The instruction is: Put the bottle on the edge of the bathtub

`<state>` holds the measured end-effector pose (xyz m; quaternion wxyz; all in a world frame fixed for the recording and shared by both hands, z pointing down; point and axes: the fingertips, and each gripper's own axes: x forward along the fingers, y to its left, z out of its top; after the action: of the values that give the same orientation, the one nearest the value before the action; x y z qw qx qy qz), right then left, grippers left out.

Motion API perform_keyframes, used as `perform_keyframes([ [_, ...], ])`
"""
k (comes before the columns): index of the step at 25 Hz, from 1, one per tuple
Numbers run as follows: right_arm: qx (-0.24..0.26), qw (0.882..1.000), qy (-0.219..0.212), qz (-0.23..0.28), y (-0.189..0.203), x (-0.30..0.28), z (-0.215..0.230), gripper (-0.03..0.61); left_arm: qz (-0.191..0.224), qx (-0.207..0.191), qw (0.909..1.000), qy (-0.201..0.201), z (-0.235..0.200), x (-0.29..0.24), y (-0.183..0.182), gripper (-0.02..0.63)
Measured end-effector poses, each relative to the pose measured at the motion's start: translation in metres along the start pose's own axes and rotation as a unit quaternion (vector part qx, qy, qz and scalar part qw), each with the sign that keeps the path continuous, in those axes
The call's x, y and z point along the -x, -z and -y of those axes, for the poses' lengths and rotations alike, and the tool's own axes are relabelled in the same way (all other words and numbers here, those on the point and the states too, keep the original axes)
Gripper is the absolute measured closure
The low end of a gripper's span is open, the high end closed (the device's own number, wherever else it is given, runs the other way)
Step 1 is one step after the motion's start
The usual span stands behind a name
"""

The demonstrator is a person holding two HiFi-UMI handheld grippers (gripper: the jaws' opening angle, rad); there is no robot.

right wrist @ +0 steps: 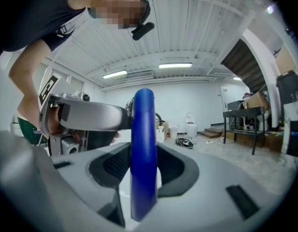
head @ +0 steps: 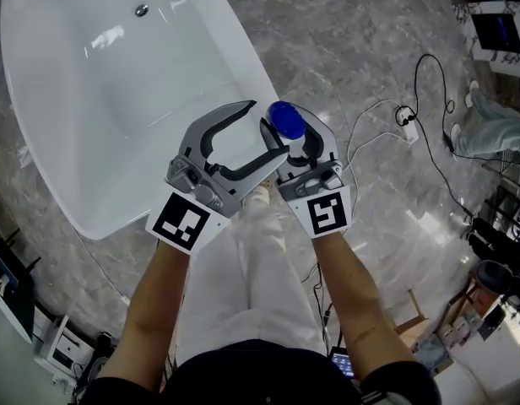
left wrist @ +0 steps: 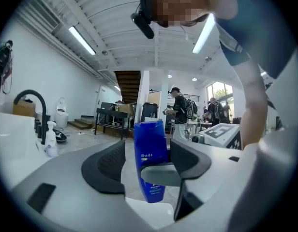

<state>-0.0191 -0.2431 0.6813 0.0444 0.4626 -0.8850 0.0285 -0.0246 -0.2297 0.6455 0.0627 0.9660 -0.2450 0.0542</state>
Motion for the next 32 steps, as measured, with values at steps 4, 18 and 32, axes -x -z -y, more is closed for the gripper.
perform_keyframes([
  [4,0.009,1.000,-0.004,-0.004,0.004,-0.001,-0.004,0.423,-0.024,0.019,0.9994,0.014,0.001,-0.013,0.009,0.310],
  [18,-0.003,1.000,-0.003,-0.028,0.022,0.001,-0.003,0.422,-0.051,-0.004,0.9983,0.029,0.011,-0.029,0.024,0.371],
  [32,-0.011,0.995,0.027,-0.099,0.060,0.016,-0.004,0.396,-0.046,-0.027,0.9980,0.032,0.008,-0.036,0.047,0.373],
])
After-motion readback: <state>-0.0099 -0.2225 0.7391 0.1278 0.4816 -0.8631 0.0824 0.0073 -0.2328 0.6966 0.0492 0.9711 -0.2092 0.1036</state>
